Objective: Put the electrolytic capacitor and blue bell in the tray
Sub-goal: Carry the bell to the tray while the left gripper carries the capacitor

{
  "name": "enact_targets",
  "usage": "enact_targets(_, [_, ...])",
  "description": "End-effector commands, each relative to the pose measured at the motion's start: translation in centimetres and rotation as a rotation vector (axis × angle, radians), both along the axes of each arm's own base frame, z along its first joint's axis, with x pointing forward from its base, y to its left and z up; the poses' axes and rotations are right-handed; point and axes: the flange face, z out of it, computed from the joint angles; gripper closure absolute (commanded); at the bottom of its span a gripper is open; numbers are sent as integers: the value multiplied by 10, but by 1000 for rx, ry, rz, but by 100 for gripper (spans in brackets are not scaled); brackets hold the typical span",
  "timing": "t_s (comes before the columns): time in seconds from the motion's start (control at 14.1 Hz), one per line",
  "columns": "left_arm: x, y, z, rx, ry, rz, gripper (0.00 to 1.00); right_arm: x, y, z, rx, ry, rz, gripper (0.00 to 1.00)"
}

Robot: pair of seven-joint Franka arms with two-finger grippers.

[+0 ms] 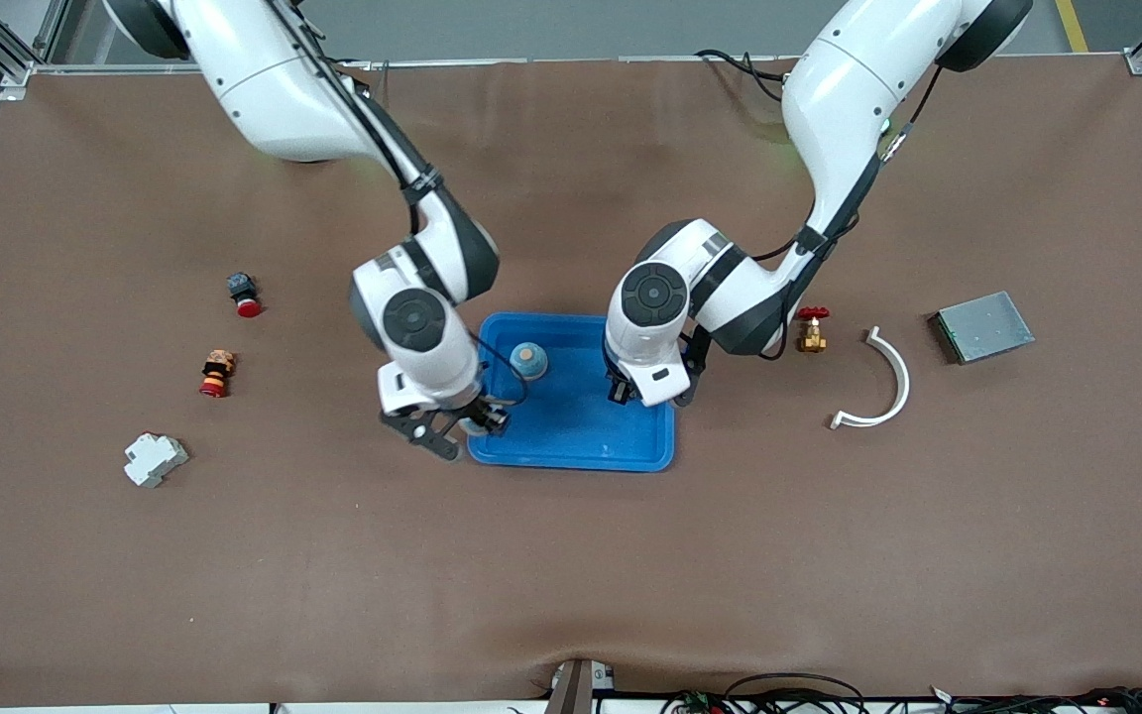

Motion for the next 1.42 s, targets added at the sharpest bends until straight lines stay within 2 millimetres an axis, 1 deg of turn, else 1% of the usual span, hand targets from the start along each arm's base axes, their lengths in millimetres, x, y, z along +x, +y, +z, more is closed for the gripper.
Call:
enact_targets(0.0, [5, -3, 1, 13, -22, -9, 100, -12, 17, -2, -13, 2, -45, 100])
enact_targets(0.07, [6, -2, 2, 14, -24, -8, 100, -16, 22, -5, -14, 5, -42, 100])
enact_targets(0.21, [5, -3, 1, 14, -23, -10, 100, -18, 23, -11, -19, 9, -43, 100])
enact_targets(0.43, [4, -4, -2, 12, -14, -6, 100, -21, 25, -30, -30, 22, -36, 100])
enact_targets(0.64, [3, -4, -6, 10, -5, 4, 100, -13, 30, -39, -24, 10, -63, 100])
enact_targets(0.85, [2, -3, -13, 15, 3, 1, 100, -7, 34, -47, -23, 5, -67, 100])
enact_targets(0.92, [3, -4, -15, 8, -1, 6, 100, -8, 36, -50, -25, 7, -69, 100])
enact_targets(0.99, [9, -5, -10, -22, -28, 20, 100, -8, 38, -52, -24, 3, -75, 100])
enact_targets(1.13, [8, -9, -11, -39, -39, 22, 100, -5, 42, -55, -22, -1, -73, 100])
enact_targets(1.35, [10, -7, -11, -41, -46, 23, 100, -4, 41, -66, -31, 0, -78, 100])
